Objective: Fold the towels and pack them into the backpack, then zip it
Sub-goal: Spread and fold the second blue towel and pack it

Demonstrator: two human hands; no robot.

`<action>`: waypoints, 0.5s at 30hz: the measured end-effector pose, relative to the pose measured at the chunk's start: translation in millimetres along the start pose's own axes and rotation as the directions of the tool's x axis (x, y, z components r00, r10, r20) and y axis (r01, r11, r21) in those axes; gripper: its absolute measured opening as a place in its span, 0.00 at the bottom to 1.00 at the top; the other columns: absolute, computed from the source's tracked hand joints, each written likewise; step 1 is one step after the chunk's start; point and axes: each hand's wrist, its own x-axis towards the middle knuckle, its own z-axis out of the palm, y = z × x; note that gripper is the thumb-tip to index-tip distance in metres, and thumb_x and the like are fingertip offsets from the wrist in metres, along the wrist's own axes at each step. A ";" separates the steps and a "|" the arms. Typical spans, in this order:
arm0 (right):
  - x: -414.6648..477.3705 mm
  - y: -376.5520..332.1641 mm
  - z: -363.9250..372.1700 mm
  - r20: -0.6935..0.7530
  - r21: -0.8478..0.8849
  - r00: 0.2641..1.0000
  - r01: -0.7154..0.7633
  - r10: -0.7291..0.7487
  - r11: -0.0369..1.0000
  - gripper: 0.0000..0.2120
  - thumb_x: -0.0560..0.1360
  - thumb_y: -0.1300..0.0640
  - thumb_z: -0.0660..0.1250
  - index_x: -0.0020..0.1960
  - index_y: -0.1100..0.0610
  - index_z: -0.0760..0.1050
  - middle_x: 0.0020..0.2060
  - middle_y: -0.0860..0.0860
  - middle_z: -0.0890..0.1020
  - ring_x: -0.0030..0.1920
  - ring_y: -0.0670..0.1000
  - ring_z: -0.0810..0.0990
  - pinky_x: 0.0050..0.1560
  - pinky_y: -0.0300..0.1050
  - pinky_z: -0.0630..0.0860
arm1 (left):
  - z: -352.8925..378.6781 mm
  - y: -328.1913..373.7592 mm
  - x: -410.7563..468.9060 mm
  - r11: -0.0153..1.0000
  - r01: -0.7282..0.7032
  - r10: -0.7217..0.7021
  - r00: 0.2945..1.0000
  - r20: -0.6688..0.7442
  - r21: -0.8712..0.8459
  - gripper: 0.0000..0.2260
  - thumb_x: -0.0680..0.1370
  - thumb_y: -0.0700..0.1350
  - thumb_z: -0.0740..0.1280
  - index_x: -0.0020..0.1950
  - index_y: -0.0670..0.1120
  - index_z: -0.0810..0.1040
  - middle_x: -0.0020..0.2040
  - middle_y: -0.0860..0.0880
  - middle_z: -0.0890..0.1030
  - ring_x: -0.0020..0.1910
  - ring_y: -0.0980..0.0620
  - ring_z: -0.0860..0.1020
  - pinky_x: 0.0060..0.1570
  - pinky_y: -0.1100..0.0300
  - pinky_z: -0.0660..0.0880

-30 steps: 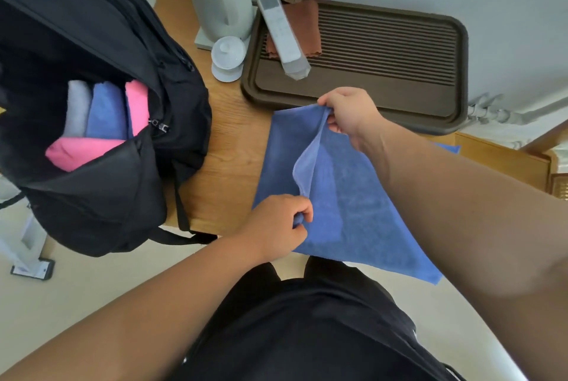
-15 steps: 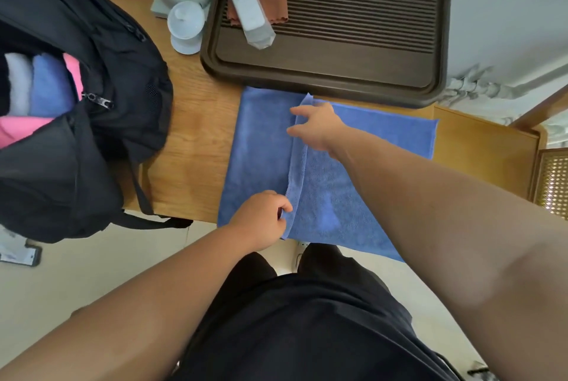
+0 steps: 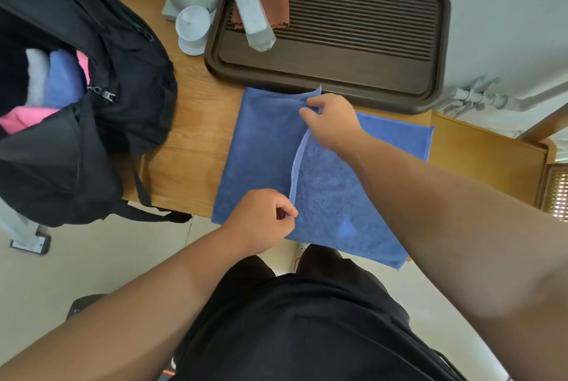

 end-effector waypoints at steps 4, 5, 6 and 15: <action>-10.3 19.3 -27.1 -0.081 0.361 0.989 -0.084 0.120 0.929 0.16 0.74 0.56 0.62 0.45 0.71 0.74 0.34 0.54 0.66 0.35 0.52 0.60 0.34 0.47 0.59 | 8.0 28.3 -1.3 0.999 -0.031 0.030 0.999 0.033 0.036 0.06 0.72 0.42 0.69 0.36 0.48 0.83 0.36 0.53 0.82 0.39 0.54 0.80 0.42 0.54 0.79; -11.9 25.1 -32.4 -0.089 0.396 0.986 -0.091 0.137 0.914 0.16 0.73 0.55 0.62 0.43 0.71 0.74 0.34 0.53 0.66 0.36 0.52 0.60 0.35 0.47 0.60 | 12.1 34.2 1.2 0.998 -0.042 0.040 0.998 0.050 0.048 0.06 0.72 0.43 0.69 0.35 0.47 0.82 0.35 0.52 0.82 0.38 0.53 0.80 0.41 0.53 0.79; -13.2 31.3 -36.7 -0.091 0.419 0.983 -0.107 0.158 0.902 0.16 0.73 0.55 0.63 0.41 0.70 0.73 0.35 0.53 0.66 0.37 0.52 0.61 0.36 0.48 0.61 | 17.0 38.9 4.8 0.997 -0.054 0.050 0.996 0.068 0.060 0.07 0.71 0.43 0.68 0.33 0.47 0.81 0.34 0.52 0.81 0.37 0.52 0.79 0.40 0.53 0.78; -18.0 81.1 -42.3 0.111 0.382 0.951 -0.308 0.287 0.872 0.20 0.80 0.52 0.66 0.70 0.57 0.73 0.64 0.52 0.77 0.59 0.52 0.76 0.65 0.52 0.74 | 73.0 37.7 38.9 0.974 -0.099 0.036 0.955 0.294 0.203 0.14 0.71 0.47 0.64 0.29 0.45 0.63 0.27 0.47 0.65 0.28 0.51 0.61 0.33 0.53 0.64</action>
